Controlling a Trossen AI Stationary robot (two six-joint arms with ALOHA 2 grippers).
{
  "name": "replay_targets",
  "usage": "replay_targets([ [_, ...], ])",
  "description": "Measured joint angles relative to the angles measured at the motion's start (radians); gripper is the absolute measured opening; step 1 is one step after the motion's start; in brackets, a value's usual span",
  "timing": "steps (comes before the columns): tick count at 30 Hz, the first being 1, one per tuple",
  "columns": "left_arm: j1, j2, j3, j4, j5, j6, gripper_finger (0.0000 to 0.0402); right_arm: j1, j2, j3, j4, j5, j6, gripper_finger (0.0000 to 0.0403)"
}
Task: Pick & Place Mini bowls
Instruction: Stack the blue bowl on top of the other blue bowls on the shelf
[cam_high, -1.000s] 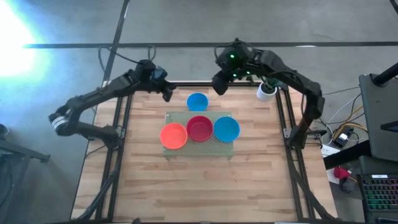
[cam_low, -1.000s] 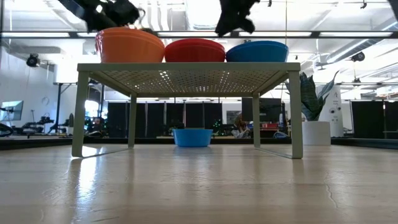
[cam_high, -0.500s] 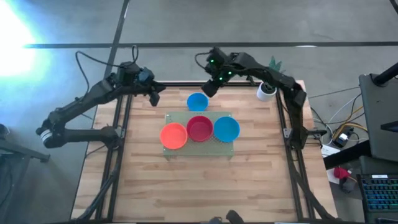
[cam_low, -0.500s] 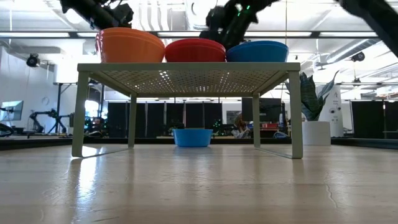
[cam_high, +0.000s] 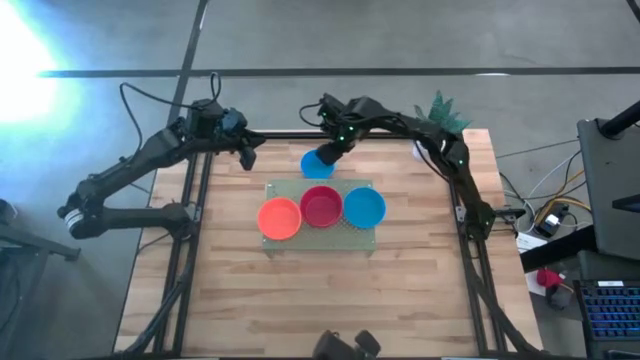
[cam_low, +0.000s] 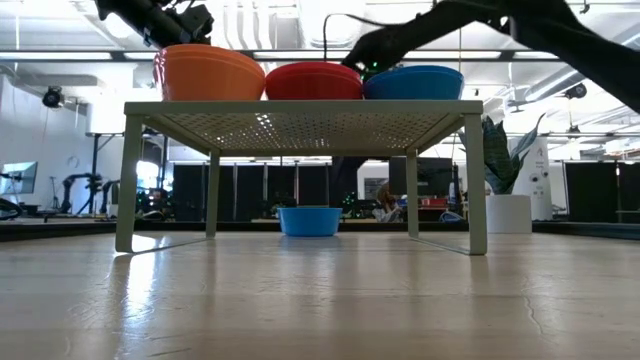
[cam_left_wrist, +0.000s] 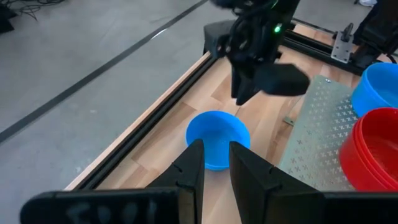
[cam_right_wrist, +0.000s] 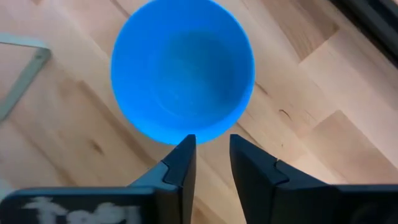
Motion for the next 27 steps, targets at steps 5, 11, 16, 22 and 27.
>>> replay_targets([
  [5, 0.001, 0.0, 0.0, 0.0, -0.004, -0.007, 0.0067, -0.013, 0.045, 0.002, 0.055, 0.0, 0.009, 0.0102],
  [11, 0.001, 0.0, 0.0, 0.0, -0.004, -0.02, 0.0067, -0.04, 0.099, 0.005, 0.078, 0.002, 0.025, 0.0102],
  [16, 0.0, 0.0, 0.0, 0.001, -0.004, -0.036, 0.0067, -0.052, 0.116, 0.006, 0.084, 0.002, 0.007, 0.01],
  [22, 0.0, 0.0, 0.0, 0.001, -0.004, -0.044, 0.0067, -0.055, 0.118, 0.006, 0.098, 0.002, 0.006, 0.0102],
  [27, 0.0, 0.0, 0.0, 0.001, -0.004, -0.047, 0.0067, -0.055, 0.118, -0.013, 0.099, 0.0, 0.006, 0.0099],
])
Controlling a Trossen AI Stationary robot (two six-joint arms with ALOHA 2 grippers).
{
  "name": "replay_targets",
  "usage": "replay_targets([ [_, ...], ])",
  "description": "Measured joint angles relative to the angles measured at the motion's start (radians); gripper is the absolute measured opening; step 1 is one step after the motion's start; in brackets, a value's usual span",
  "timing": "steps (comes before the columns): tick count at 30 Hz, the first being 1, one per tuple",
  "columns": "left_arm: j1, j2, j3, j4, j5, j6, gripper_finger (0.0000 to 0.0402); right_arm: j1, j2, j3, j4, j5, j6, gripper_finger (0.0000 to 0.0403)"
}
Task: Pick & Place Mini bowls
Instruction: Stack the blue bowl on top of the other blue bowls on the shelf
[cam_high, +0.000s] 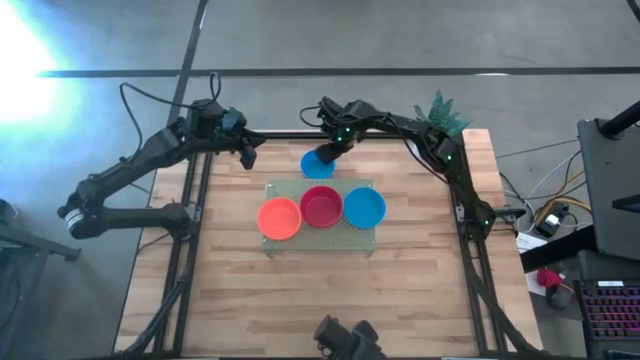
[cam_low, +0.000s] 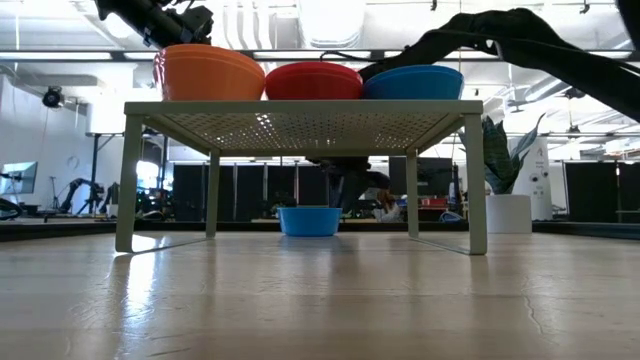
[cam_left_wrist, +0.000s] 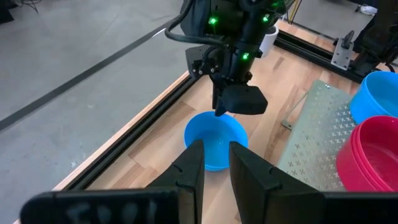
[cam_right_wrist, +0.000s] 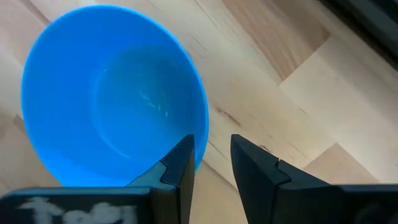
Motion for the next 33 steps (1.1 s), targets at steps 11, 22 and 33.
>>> replay_targets([
  [11, -0.001, 0.0, 0.0, 0.0, 0.0, 0.0, 0.0067, 0.002, 0.002, -0.054, 0.058, -0.002, -0.015, 0.0093],
  [22, 0.0, 0.0, 0.0, 0.0, 0.0, 0.0, 0.0067, 0.003, -0.003, -0.056, 0.08, 0.017, -0.045, 0.001],
  [33, 0.0, 0.0, 0.0, 0.0, 0.0, 0.003, 0.0067, 0.0, -0.157, -0.002, 0.038, 0.03, -0.104, 0.0008],
])
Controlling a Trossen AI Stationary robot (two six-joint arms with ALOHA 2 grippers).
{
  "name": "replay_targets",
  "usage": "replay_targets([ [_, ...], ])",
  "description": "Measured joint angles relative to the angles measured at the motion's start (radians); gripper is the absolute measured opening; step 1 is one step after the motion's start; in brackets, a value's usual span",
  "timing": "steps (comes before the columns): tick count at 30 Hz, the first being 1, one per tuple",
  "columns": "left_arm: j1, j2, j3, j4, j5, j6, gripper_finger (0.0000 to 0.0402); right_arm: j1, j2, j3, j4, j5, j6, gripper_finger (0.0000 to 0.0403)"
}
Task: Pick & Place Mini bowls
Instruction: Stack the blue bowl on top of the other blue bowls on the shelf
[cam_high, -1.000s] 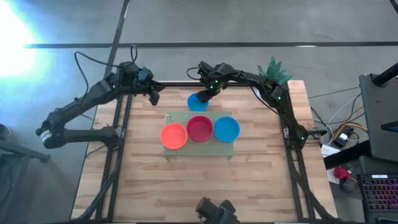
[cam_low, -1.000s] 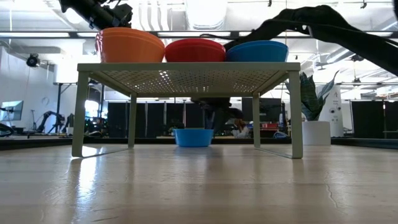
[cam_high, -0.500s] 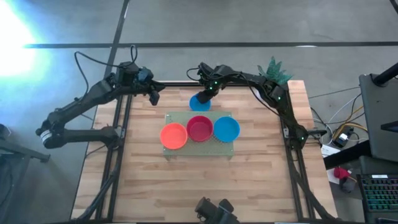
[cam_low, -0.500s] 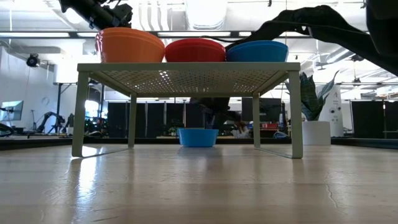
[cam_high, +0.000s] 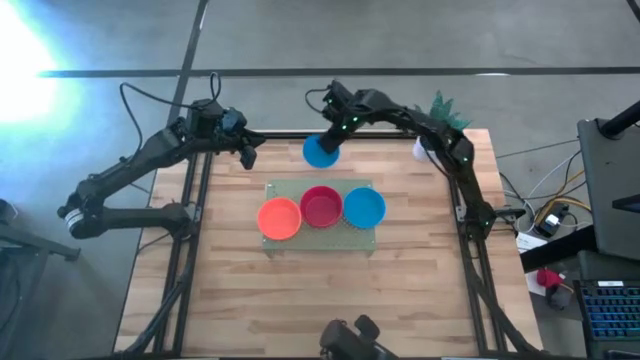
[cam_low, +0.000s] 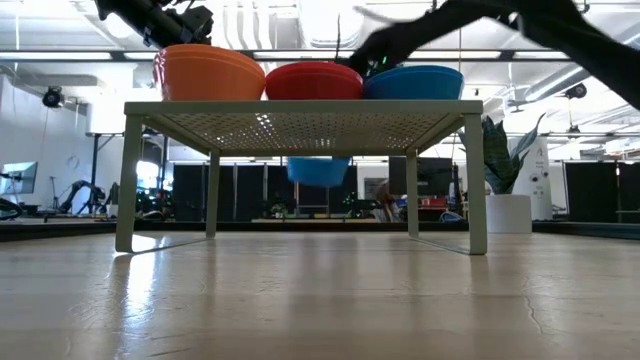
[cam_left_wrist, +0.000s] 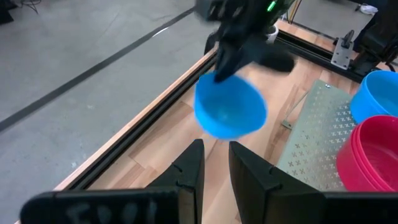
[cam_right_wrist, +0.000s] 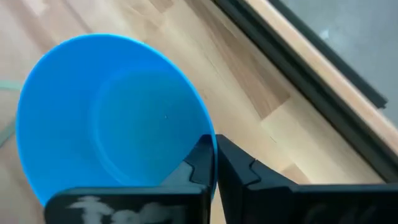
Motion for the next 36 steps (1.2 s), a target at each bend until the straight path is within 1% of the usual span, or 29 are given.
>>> replay_targets([
  [7, 0.0, 0.0, 0.0, 0.0, 0.0, 0.007, 0.0067, 0.002, -0.187, 0.012, -0.137, -0.003, -0.052, 0.0008],
  [12, 0.0, 0.0, 0.0, 0.0, 0.0, 0.015, 0.0067, 0.01, -0.313, 0.012, -0.283, -0.003, -0.076, 0.0008],
  [18, 0.0, 0.0, 0.0, 0.0, 0.0, 0.061, 0.0067, 0.049, -0.425, 0.012, -0.458, -0.005, -0.108, 0.0008],
  [22, 0.0, 0.0, 0.0, 0.0, 0.0, 0.064, 0.0067, 0.085, -0.485, 0.012, -0.532, -0.031, -0.099, 0.0008],
  [24, 0.0, 0.0, 0.0, 0.0, 0.0, 0.064, 0.0067, 0.106, -0.506, 0.012, -0.544, -0.053, -0.087, 0.0008],
  [28, 0.0, 0.0, 0.0, 0.0, 0.0, 0.064, 0.0067, 0.158, -0.516, 0.012, -0.552, -0.057, -0.07, 0.0008],
  [36, 0.0, 0.0, 0.0, 0.0, 0.0, 0.063, 0.0067, 0.251, -0.467, -0.006, -0.57, -0.059, -0.084, 0.0008],
])
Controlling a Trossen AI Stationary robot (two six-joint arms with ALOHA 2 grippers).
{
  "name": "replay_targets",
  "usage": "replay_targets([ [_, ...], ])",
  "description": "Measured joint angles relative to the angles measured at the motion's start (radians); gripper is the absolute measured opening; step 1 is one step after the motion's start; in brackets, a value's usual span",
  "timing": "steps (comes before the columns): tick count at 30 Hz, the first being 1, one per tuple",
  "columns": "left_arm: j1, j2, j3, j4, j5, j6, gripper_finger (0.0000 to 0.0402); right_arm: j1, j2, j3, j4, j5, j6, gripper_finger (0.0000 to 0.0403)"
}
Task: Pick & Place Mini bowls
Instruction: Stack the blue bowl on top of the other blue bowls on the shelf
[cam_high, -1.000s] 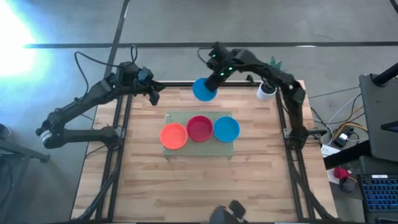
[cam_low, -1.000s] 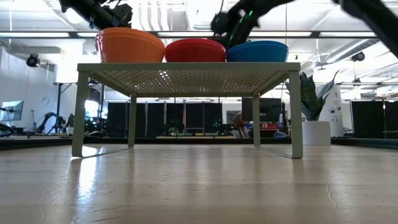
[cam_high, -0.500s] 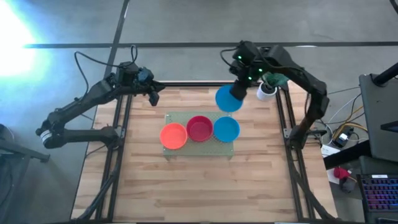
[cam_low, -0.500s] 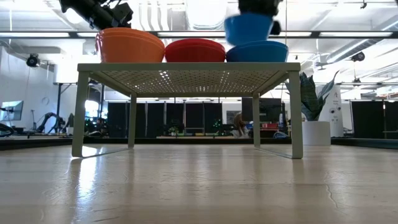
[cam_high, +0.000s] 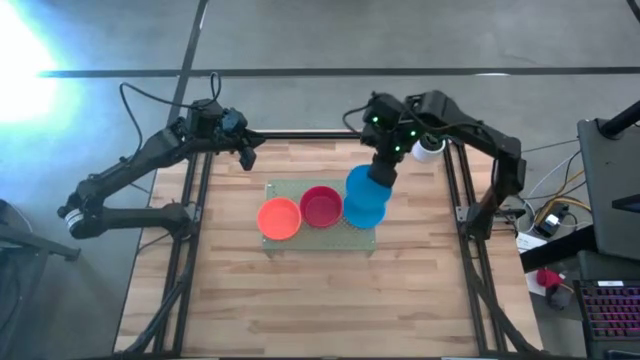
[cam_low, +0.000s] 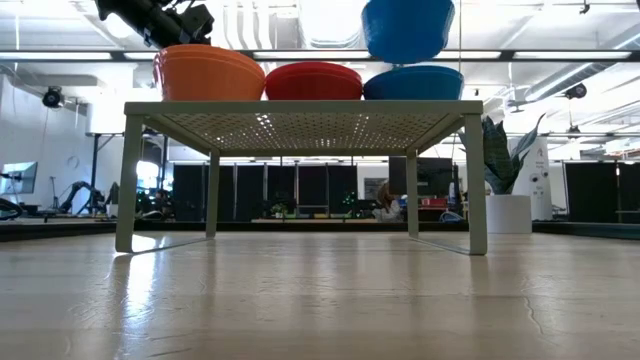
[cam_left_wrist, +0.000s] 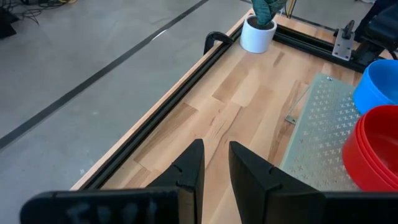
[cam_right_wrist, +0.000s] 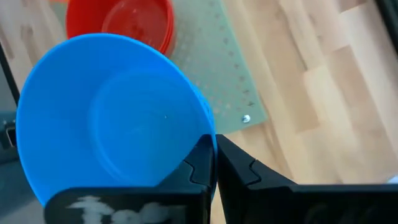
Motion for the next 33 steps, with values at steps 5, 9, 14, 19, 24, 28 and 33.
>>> replay_targets([
  [5, 0.0, 0.0, 0.0, 0.0, 0.0, -0.001, 0.0067, 0.02, 0.013, -0.03, 0.0, 0.002, -0.001, 0.0008],
  [9, 0.0, 0.0, 0.0, 0.0, 0.0, -0.002, 0.0067, 0.021, 0.015, -0.065, 0.004, 0.003, 0.002, 0.0008],
  [14, 0.0, 0.0, 0.0, 0.0, 0.0, -0.002, 0.0067, 0.021, 0.015, -0.126, 0.01, 0.003, 0.005, 0.0008],
  [19, 0.0, 0.0, 0.0, 0.0, 0.0, -0.002, 0.0067, 0.021, 0.017, -0.186, 0.073, 0.003, 0.005, 0.0008],
  [24, 0.001, 0.0, 0.0, 0.0, 0.0, -0.002, 0.0067, 0.021, 0.016, -0.204, 0.083, 0.003, 0.002, 0.0008],
  [28, 0.001, 0.0, 0.0, 0.0, 0.0, -0.002, 0.0067, 0.021, 0.017, -0.207, 0.085, 0.003, -0.001, 0.0008],
  [33, 0.001, 0.0, 0.0, 0.0, 0.0, -0.002, 0.0067, 0.021, 0.017, -0.202, 0.086, 0.003, -0.006, 0.0008],
])
